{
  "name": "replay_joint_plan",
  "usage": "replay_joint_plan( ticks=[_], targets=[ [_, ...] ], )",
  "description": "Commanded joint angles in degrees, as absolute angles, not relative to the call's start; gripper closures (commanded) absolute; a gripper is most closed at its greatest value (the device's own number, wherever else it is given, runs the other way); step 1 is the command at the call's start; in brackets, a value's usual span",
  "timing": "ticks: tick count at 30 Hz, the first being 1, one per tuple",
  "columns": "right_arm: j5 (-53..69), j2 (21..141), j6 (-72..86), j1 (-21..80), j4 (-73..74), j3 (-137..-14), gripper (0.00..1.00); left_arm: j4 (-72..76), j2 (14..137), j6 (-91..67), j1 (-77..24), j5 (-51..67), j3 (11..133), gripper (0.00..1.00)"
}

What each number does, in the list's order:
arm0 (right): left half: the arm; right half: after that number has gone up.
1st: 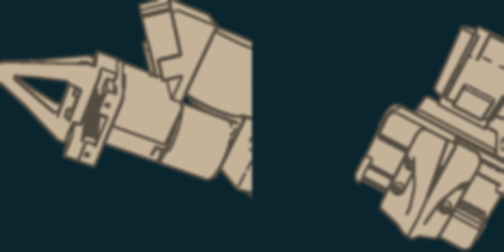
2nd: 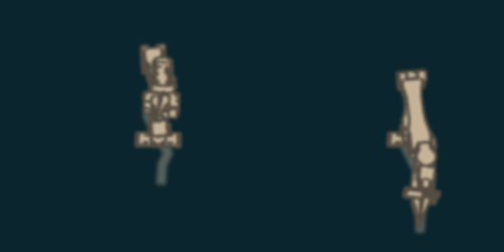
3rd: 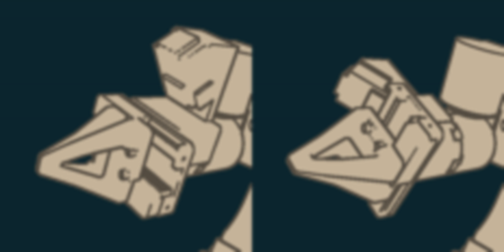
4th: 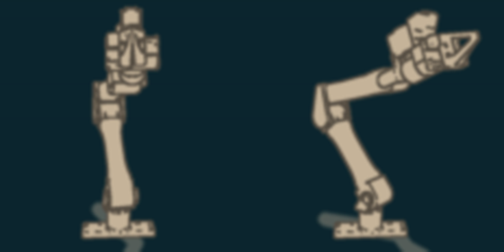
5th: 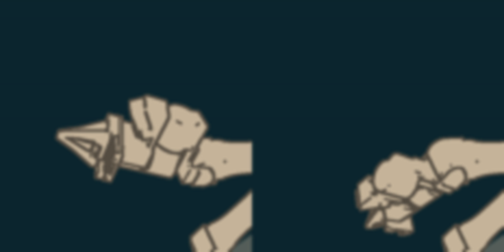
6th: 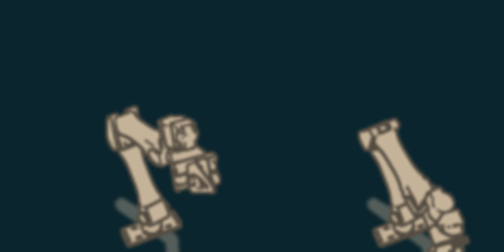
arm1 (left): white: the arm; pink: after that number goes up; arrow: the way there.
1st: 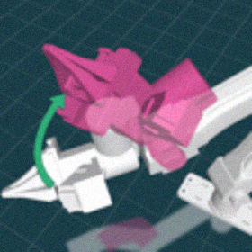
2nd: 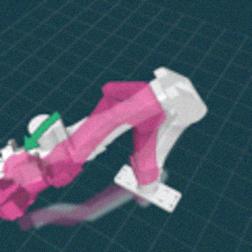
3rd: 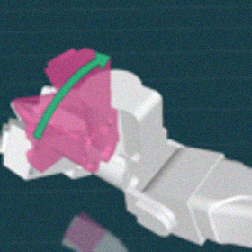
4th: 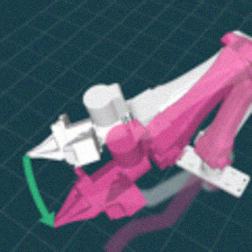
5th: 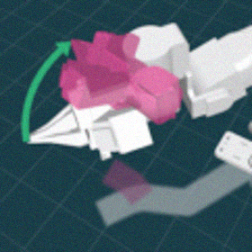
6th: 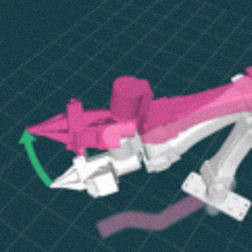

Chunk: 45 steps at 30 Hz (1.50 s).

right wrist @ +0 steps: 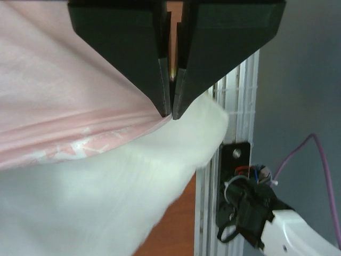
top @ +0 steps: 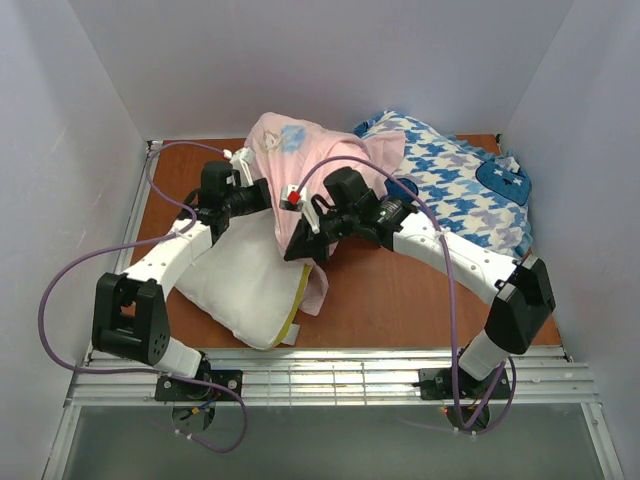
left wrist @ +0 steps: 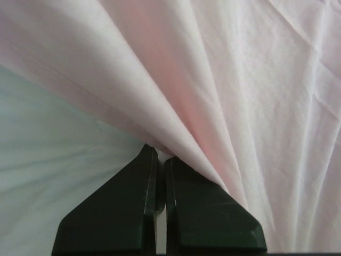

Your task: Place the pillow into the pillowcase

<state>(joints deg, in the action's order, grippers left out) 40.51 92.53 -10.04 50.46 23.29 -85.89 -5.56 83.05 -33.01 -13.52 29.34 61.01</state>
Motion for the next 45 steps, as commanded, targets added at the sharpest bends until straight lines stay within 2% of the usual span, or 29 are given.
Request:
replay_joint_plan(
  ticks=[1, 5, 6, 7, 8, 9, 11, 12, 19, 23, 26, 28, 30, 36, 40, 45],
  targets=[
    [47.37, 87.81, -9.15, 49.41, 26.98, -77.30, 0.99, 0.45, 83.23, -22.89, -14.50, 25.03, 61.17, 1.00],
    [48.08, 84.12, -7.82, 46.85, 28.12, -69.80, 0.99, -5.18, 84.90, -13.83, -17.22, 32.67, 56.79, 1.00],
    [47.47, 82.72, -8.00, 46.58, 28.04, -68.83, 0.99, -7.45, 84.55, -12.67, -17.57, 33.83, 55.30, 0.97],
    [45.72, 82.36, -8.35, 46.50, 28.04, -67.69, 0.99, -8.69, 84.20, -11.87, -17.49, 34.45, 54.85, 0.84],
    [44.66, 82.01, -8.87, 46.49, 28.30, -67.33, 0.99, -12.96, 84.03, -9.60, -17.06, 35.67, 55.19, 0.57],
    [43.69, 82.00, -10.01, 46.41, 28.39, -66.98, 0.99, -15.27, 83.94, -7.23, -16.44, 37.95, 55.80, 0.42],
    [40.26, 82.79, -11.60, 46.06, 28.48, -66.01, 0.99, -19.32, 82.28, -3.71, -14.51, 39.99, 58.18, 0.28],
    [39.91, 83.49, -12.12, 45.45, 29.09, -65.83, 0.99, -22.12, 81.40, -2.39, -13.46, 39.99, 58.71, 0.02],
    [40.69, 88.85, -13.01, 43.68, 31.11, -65.74, 0.99, -42.87, 80.33, 15.27, -1.43, 37.02, 70.74, 0.02],
    [42.36, 90.61, -12.83, 43.86, 31.64, -66.44, 0.99, -49.03, 84.01, 25.91, 2.90, 30.69, 70.59, 0.02],
    [43.60, 92.36, -15.46, 44.30, 35.75, -70.39, 0.59, -48.25, 86.83, 30.40, 3.86, 27.17, 67.69, 0.02],
    [40.19, 92.81, -16.43, 43.60, 36.65, -74.78, 0.39, -46.85, 88.50, 31.81, 4.66, 26.20, 65.05, 0.02],
    [37.55, 93.42, -16.88, 41.75, 36.74, -80.03, 0.27, -44.22, 89.64, 32.52, 4.75, 25.93, 62.67, 0.02],
    [31.91, 102.72, -17.14, 37.53, 37.53, -95.94, 0.24, -41.58, 96.66, 35.42, 4.66, 28.04, 60.56, 0.02],
    [32.43, 108.52, -16.26, 35.16, 40.07, -105.78, 0.24, -40.42, 97.39, 36.91, 4.66, 29.17, 61.78, 0.02],
    [34.36, 109.78, -16.70, 33.57, 42.10, -108.46, 0.23, -45.96, 92.91, 41.40, 4.92, 29.36, 67.14, 0.02]
  ],
)
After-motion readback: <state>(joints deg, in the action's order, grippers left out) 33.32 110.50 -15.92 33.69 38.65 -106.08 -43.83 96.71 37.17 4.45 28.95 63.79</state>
